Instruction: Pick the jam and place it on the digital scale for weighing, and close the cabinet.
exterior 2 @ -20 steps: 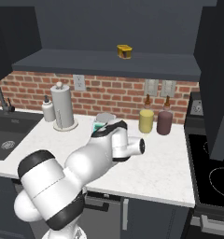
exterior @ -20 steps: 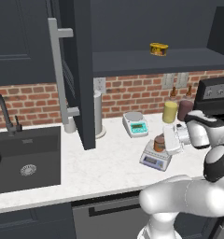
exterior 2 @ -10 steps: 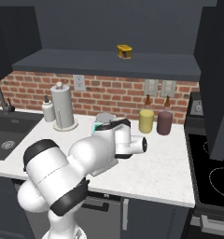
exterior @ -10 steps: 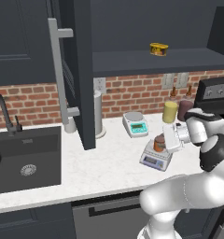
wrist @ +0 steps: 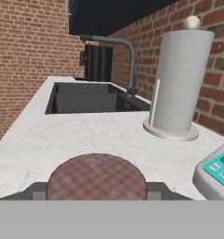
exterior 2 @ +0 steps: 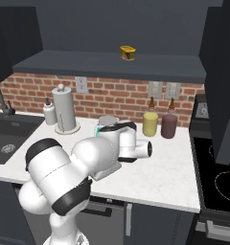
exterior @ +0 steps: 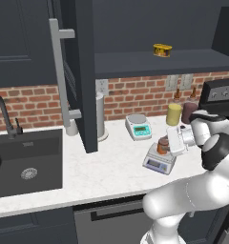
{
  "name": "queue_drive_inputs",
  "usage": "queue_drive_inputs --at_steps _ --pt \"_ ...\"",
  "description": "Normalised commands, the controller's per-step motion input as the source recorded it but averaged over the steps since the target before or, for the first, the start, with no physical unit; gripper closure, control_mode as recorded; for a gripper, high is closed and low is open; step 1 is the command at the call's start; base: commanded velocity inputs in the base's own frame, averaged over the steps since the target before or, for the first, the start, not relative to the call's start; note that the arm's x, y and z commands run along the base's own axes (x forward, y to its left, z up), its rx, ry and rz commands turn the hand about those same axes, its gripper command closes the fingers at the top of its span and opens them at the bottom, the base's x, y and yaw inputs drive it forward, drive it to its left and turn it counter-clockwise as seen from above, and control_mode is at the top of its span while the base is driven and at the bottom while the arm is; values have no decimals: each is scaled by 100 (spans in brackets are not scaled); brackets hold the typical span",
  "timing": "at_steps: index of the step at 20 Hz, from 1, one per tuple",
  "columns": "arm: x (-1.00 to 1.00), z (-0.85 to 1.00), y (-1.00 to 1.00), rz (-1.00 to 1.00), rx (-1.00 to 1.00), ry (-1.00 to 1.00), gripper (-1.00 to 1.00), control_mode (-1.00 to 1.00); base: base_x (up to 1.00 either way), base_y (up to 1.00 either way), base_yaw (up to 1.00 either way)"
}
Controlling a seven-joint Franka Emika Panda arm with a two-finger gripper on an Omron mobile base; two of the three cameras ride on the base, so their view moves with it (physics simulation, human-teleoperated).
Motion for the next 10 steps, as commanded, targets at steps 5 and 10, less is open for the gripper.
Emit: queue_drive_inputs --at_steps 5,10 --pt "0 0 -1 0 0 -8 -100 -100 0 0 0" --pt "-1 0 0 0 0 -1 -100 -100 0 0 0"
